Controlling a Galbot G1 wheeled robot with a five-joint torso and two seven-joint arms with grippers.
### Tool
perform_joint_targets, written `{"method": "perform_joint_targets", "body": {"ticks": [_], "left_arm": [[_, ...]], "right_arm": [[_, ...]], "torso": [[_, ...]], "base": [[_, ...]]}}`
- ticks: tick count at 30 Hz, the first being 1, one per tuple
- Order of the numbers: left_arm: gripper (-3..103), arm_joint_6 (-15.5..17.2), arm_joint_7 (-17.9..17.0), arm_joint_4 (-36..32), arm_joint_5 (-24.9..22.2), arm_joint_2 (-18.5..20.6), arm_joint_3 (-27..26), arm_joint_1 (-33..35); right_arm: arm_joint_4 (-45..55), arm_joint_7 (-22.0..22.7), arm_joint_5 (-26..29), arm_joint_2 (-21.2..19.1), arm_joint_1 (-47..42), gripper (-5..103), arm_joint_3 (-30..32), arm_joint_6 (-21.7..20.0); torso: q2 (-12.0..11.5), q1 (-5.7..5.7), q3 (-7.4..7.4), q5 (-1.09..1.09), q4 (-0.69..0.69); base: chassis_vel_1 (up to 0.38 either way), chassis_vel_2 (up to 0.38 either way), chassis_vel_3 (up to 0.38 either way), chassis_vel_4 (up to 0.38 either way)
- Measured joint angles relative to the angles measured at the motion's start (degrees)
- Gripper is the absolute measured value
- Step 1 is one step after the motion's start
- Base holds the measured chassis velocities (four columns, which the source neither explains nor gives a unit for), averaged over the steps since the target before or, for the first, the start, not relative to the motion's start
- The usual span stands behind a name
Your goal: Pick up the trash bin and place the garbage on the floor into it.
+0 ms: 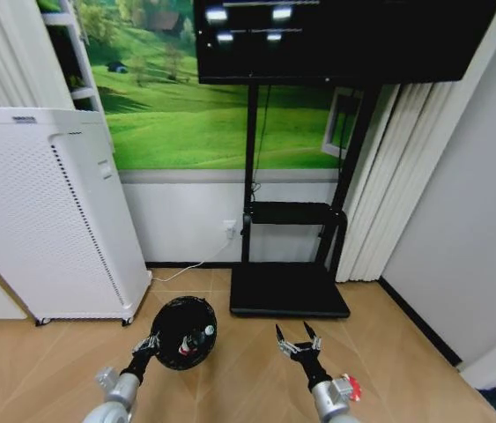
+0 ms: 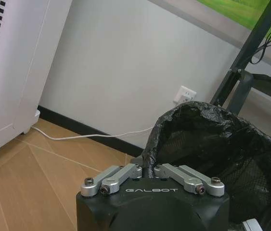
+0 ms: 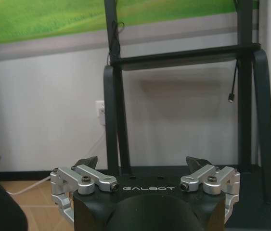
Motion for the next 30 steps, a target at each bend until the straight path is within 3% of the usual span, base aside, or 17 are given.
{"method": "perform_joint_targets", "body": {"ticks": [1, 3, 5, 14, 30], "left_arm": [[5, 0.0, 0.0, 0.0, 0.0, 0.0, 0.0, 0.0], [5, -0.01, -0.06, -0.07, -0.06, -0.1, -0.03, 0.02], [5, -0.01, -0.1, -0.09, -0.15, -0.11, -0.04, 0.0], [5, 0.13, 0.05, 0.26, -1.38, 0.17, 0.71, -0.38], [5, 0.2, 0.16, 0.37, -1.55, -0.33, 0.98, -0.59]], "right_arm": [[0.0, 0.0, 0.0, 0.0, 0.0, 100, 0.0, 0.0], [-2.14, 3.45, -0.58, -0.45, 2.32, 100, -0.09, -5.2], [-3.13, 4.44, -0.4, -0.63, 2.98, 100, 0.01, -6.95], [-13.7, 9.22, 3.0, -1.76, 5.1, 100, 6.46, -17.93], [-33.75, 6.55, 4.67, -1.94, 13.56, 100, 5.9, -21.32]], "torso": [[0.0, 0.0, 0.0, 0.0, 0.0], [0.0, 0.0, 0.0, -0.01, 0.06], [0.0, 0.0, 0.0, 0.0, 0.07], [0.0, 0.0, 0.0, 0.0, 0.01], [0.0, 0.0, 0.0, -0.02, 0.03]], "base": [[0.0, 0.0, 0.0, 0.0], [0.043, 0.071, -0.064, -0.049], [0.063, 0.089, -0.058, -0.042], [0.007, 0.014, -0.009, -0.011], [0.0, 0.0, 0.0, 0.0]]}}
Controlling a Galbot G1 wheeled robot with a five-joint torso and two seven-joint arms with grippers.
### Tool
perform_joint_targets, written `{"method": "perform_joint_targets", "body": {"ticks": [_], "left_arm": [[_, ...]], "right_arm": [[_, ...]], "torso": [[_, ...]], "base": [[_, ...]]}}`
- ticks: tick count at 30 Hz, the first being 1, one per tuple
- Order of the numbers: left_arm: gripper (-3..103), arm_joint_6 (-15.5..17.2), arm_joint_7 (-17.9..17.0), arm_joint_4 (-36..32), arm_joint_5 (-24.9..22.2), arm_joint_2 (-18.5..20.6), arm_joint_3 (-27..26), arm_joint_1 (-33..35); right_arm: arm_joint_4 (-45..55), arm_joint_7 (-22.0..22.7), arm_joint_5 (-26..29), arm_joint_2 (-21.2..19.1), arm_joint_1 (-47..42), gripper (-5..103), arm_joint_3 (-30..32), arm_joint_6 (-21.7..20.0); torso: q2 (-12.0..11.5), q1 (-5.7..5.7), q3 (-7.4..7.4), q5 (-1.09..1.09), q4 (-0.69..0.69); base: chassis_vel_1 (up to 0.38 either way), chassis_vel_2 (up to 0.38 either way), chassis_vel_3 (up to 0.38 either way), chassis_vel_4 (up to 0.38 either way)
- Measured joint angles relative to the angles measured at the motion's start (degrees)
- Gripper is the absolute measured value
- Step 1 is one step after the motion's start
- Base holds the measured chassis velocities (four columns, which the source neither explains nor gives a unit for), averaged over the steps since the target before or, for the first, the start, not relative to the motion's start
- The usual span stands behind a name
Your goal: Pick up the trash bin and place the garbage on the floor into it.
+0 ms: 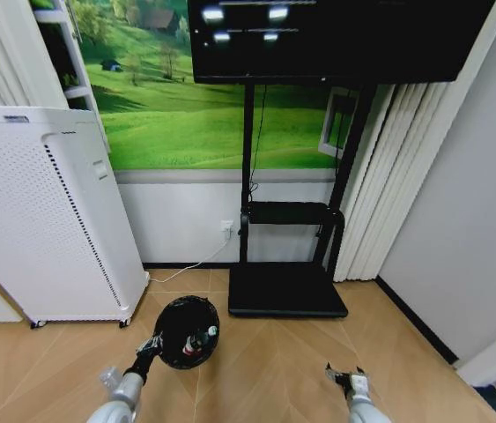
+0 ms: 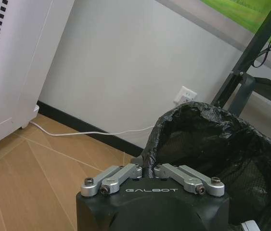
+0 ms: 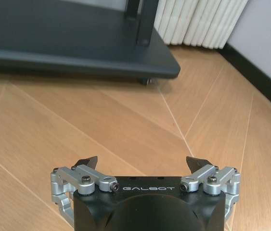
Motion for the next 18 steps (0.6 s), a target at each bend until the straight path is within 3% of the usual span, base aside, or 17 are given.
{"method": "perform_joint_targets", "body": {"ticks": [18], "left_arm": [[5, 0.11, 0.22, 0.34, -0.23, 0.59, 0.24, -0.48]], "right_arm": [[-23.28, -4.15, -3.49, 1.63, 11.91, 100, -1.82, 1.08]], "torso": [[0.01, 0.0, 0.0, 0.01, 0.01]], "base": [[0.0, 0.0, 0.0, 0.0]]}}
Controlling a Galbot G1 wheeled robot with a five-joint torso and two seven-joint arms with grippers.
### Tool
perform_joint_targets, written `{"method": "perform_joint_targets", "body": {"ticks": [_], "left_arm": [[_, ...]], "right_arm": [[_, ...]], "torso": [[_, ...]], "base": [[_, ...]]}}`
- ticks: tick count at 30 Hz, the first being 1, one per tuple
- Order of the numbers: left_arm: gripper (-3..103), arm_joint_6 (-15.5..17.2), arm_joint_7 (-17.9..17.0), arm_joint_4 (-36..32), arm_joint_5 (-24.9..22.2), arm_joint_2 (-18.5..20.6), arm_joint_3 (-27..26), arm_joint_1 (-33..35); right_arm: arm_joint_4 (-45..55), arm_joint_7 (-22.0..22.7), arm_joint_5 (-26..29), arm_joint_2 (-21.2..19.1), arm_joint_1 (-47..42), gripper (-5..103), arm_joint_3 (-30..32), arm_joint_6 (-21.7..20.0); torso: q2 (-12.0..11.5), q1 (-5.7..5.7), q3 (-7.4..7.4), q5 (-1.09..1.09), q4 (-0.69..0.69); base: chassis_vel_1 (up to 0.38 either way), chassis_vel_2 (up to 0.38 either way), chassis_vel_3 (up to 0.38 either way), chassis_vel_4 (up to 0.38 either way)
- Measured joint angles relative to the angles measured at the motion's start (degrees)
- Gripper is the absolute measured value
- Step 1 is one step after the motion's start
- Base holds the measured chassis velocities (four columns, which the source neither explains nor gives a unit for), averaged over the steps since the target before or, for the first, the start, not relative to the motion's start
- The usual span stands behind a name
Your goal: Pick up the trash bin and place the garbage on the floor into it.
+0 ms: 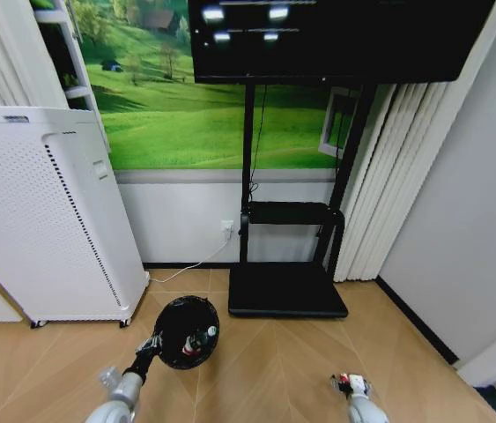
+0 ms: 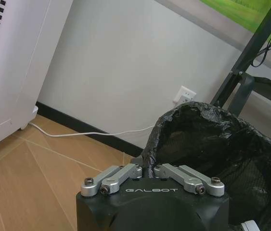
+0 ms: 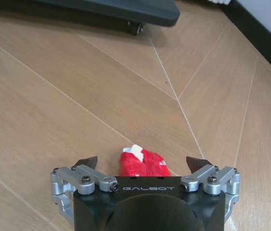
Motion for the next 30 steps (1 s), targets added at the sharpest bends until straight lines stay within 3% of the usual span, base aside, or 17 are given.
{"method": "perform_joint_targets", "body": {"ticks": [17, 18, 19, 20, 25, 28, 29, 30], "left_arm": [[5, 0.09, 0.38, -0.5, -0.33, 0.02, 0.12, 0.14], [5, 0.09, 0.48, -0.56, -0.42, 0.08, 0.0, 0.25], [5, 0.09, 0.71, -0.66, -0.51, 0.17, -0.15, 0.5], [5, 0.09, 0.71, -0.66, -0.51, 0.17, -0.15, 0.5], [5, 0.09, 0.81, -1.04, -0.54, 0.17, -0.11, 0.61], [5, 0.09, 0.81, -1.15, -0.53, 0.18, -0.08, 0.56], [5, 0.09, 0.81, -1.19, -0.54, 0.2, -0.08, 0.51], [5, 0.09, 0.81, -1.21, -0.54, 0.22, -0.08, 0.48]], "right_arm": [[-2.35, 1.34, 1.15, 1.28, 0.33, 99, 0.69, -2.25], [-2.91, 1.36, 1.19, 1.51, 0.59, 95, 0.65, -2.33], [-5.11, 1.5, 0.93, 2.31, 1.96, 83, 0.59, -1.96], [-5.11, 1.5, 0.93, 2.31, 1.96, 83, 0.59, -1.96], [-6.24, 1.53, 0.84, 2.97, 2.71, 61, 0.51, -1.5], [-6.23, 1.58, 0.83, 3.04, 2.7, 55, 0.45, -1.48], [-6.14, 1.64, 0.82, 2.97, 2.56, 44, 0.48, -1.47], [-6.01, 1.66, 0.82, 2.92, 2.39, 41, 0.47, -1.47]], "torso": [[0.0, 0.0, 0.0, 0.0, -0.01], [0.0, 0.0, -0.01, 0.0, -0.02], [0.01, -0.01, -0.02, -0.07, -0.01], [0.01, -0.01, -0.02, -0.07, -0.01], [0.01, -0.01, -0.02, -0.03, 0.0], [0.01, -0.01, -0.02, -0.01, 0.0], [0.01, -0.01, -0.02, 0.0, 0.01], [0.01, -0.01, -0.01, 0.0, -0.01]], "base": [[0.0, 0.0, 0.0, 0.0], [0.0, 0.0, 0.0, 0.0], [0.0, 0.0, 0.0, 0.0], [0.0, 0.0, 0.0, 0.0], [0.0, 0.0, 0.0, 0.0], [0.0, 0.0, 0.0, 0.0], [0.0, 0.0, 0.0, 0.0], [0.0, 0.0, 0.0, 0.0]]}}
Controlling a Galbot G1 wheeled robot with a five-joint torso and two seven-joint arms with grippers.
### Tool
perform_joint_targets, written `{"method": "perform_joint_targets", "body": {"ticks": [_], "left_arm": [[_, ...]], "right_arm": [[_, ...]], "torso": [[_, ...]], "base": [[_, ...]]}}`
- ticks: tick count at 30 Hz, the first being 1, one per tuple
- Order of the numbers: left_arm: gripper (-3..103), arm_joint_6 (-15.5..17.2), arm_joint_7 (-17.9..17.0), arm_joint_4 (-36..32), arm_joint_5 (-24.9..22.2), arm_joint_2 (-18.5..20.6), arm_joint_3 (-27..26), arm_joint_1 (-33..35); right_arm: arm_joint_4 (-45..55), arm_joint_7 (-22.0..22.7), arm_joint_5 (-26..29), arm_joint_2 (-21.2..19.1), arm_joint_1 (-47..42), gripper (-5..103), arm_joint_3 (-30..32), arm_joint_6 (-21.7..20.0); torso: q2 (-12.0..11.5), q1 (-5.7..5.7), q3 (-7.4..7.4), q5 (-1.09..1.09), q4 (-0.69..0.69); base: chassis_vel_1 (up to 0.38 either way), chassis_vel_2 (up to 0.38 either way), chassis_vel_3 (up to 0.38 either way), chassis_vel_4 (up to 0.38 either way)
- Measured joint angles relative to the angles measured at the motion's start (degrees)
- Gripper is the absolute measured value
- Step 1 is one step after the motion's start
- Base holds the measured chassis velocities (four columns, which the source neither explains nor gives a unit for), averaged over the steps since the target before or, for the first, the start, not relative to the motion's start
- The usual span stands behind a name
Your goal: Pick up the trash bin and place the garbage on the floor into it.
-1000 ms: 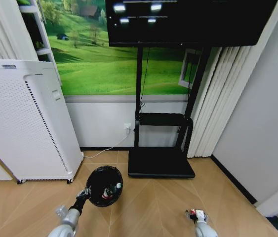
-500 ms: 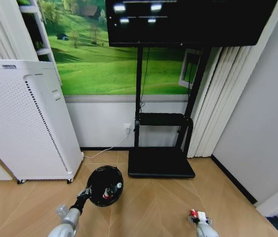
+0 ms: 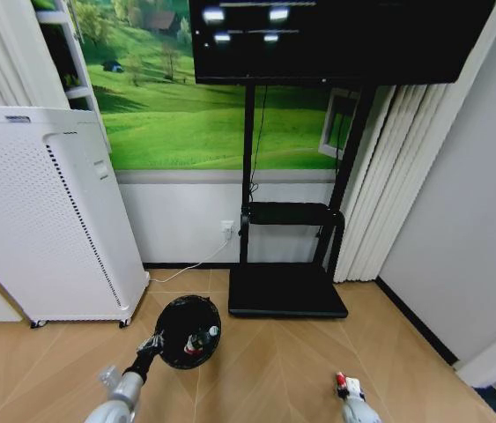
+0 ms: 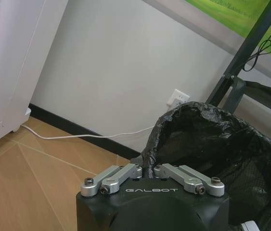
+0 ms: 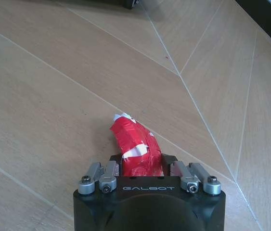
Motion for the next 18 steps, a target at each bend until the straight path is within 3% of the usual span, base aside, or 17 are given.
{"method": "perform_joint_targets", "body": {"ticks": [5, 18], "left_arm": [[5, 0.0, 0.0, -0.08, -0.01, 0.03, 0.0, 0.08], [5, -0.04, -0.01, -0.29, -0.02, 0.13, -0.06, 0.28]], "right_arm": [[0.45, 0.03, 0.01, -0.08, -0.61, 32, 0.07, 0.05], [1.19, 0.08, 0.11, 0.09, -1.59, 32, 0.3, 0.28]], "torso": [[-0.01, 0.0, 0.0, 0.0, 0.0], [-0.01, 0.0, 0.0, -0.02, -0.02]], "base": [[0.0, 0.0, 0.0, 0.0], [0.0, 0.0, 0.0, 0.0]]}}
